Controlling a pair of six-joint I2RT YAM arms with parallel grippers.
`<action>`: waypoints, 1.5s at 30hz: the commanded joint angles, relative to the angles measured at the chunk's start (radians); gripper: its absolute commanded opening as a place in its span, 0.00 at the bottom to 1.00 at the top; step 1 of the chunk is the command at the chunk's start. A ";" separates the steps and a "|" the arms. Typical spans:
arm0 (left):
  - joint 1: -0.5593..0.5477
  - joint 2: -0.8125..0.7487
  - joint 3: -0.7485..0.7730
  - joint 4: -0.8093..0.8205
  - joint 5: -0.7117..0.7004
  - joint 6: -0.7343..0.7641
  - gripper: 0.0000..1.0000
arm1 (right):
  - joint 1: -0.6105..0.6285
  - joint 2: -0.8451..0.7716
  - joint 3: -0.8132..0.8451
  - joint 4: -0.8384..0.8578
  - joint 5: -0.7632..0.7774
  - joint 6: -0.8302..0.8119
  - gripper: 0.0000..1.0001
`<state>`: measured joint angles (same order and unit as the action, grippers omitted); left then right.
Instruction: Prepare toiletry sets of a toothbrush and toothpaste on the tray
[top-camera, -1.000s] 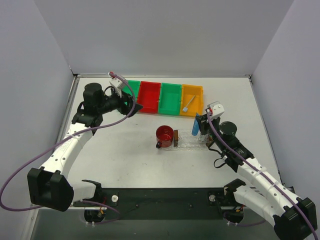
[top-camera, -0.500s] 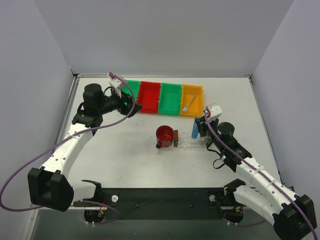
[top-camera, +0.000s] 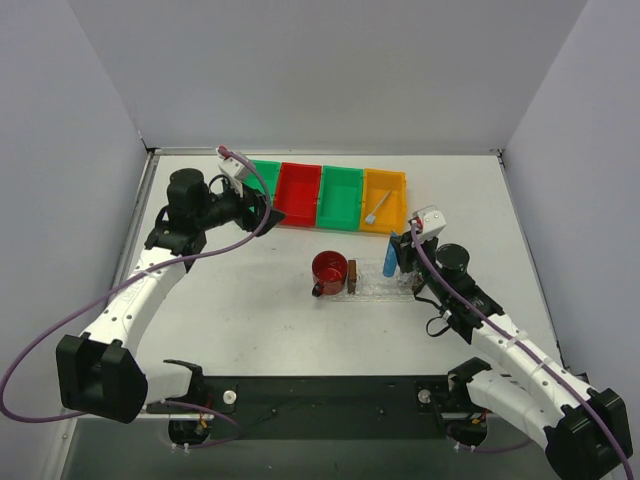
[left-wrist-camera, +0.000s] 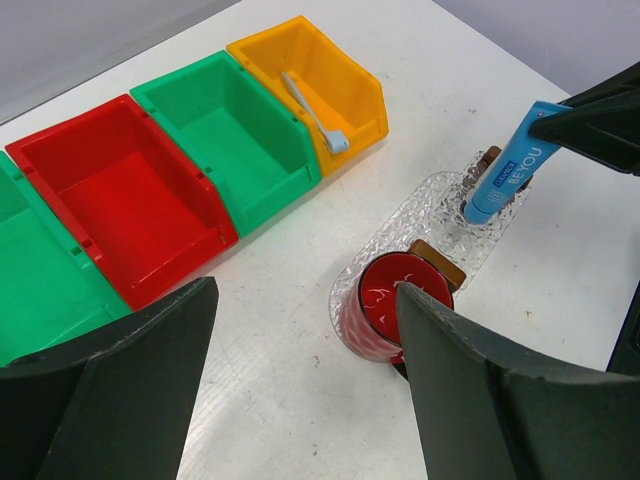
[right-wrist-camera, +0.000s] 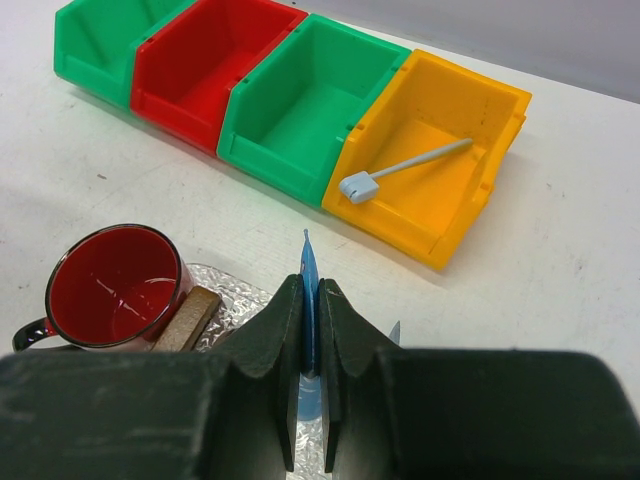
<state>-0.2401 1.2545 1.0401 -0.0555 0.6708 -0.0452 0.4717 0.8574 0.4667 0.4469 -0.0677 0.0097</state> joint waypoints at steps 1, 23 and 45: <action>0.007 -0.017 0.005 0.042 0.033 -0.008 0.82 | -0.005 0.005 0.000 0.096 -0.020 0.019 0.00; 0.008 -0.001 0.000 0.077 0.055 -0.016 0.82 | -0.004 0.028 -0.045 0.174 -0.023 0.015 0.00; 0.009 0.003 -0.006 0.077 0.072 -0.018 0.82 | -0.004 0.077 -0.083 0.234 -0.020 0.000 0.00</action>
<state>-0.2401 1.2564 1.0378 -0.0387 0.7174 -0.0505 0.4709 0.9325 0.3878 0.5758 -0.0750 0.0151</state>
